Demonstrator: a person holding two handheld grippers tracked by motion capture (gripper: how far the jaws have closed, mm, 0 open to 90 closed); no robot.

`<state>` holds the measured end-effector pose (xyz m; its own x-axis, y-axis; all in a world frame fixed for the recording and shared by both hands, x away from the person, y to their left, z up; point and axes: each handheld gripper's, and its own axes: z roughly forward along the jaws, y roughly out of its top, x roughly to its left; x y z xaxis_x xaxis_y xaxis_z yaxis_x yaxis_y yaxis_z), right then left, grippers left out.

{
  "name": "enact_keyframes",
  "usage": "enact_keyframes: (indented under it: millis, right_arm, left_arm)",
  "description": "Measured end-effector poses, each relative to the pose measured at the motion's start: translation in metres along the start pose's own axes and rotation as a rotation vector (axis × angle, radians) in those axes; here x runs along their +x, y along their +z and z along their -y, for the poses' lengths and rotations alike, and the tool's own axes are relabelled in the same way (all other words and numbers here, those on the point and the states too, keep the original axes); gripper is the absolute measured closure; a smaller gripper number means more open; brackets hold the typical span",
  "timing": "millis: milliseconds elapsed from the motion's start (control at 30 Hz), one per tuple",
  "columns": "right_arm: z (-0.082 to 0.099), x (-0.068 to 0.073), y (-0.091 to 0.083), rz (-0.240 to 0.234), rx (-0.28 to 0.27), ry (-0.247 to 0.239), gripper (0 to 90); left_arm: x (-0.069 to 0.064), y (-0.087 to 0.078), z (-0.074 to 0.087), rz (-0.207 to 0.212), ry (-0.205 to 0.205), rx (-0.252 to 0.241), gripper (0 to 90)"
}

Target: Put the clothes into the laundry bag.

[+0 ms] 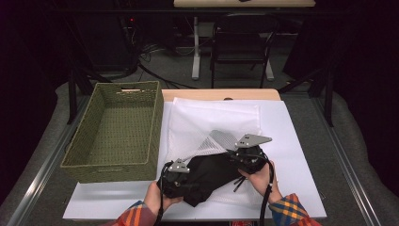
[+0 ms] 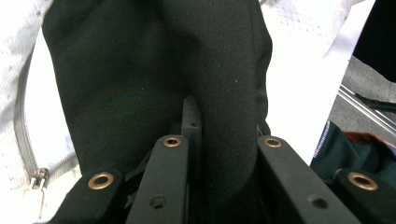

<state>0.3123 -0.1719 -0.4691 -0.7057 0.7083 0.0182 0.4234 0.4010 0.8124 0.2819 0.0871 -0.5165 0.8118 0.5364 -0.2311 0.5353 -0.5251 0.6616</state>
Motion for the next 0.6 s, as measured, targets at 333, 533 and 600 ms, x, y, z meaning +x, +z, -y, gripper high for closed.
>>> enact_keyframes:
  millis: [333,533,600]
  right_arm:
    - [0.000,0.000,0.001,-0.004,0.004,0.002,88.8]
    - [0.000,0.001,0.002,-0.008,0.008,0.002,88.8]
    - [0.000,0.001,0.002,-0.010,0.009,0.002,88.8]
  left_arm:
    - [0.001,0.005,-0.009,-0.006,-0.011,-0.042,80.7]
    - [0.002,0.007,-0.015,-0.004,-0.007,-0.049,80.7]
    - [0.001,0.009,-0.017,-0.004,0.001,-0.042,80.7]
